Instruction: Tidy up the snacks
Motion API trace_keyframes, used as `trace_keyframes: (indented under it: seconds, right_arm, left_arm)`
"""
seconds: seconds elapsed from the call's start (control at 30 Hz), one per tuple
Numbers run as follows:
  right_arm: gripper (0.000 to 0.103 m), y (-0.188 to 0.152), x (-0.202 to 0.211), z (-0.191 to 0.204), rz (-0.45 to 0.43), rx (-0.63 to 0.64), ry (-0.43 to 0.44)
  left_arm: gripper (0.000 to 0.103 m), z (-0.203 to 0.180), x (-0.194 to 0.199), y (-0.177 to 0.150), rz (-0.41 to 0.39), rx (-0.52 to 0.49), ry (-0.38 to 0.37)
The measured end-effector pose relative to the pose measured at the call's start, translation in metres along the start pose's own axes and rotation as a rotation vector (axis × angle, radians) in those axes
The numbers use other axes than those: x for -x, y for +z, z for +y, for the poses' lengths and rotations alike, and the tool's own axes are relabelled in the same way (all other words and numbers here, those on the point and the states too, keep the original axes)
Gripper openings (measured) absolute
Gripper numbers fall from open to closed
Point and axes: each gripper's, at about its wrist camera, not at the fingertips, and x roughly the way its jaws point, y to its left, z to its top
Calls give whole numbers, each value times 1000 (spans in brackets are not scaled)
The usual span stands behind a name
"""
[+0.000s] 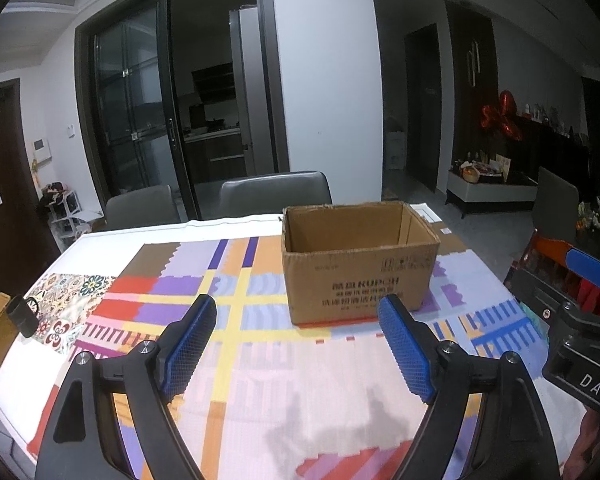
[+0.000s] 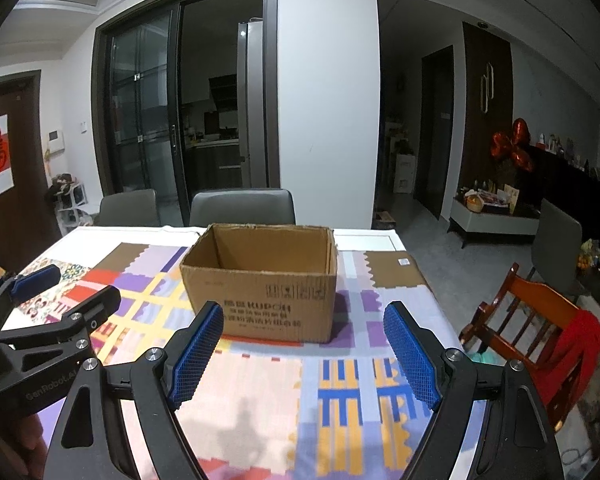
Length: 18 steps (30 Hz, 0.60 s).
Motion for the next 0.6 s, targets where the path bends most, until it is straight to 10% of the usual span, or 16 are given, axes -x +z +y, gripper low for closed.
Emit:
trace_keyframes:
  seconds: [0.6]
  right_arm:
    - [92, -63, 51, 0, 33, -16, -23]
  left_arm:
    - [103, 12, 48, -51, 12, 43, 14]
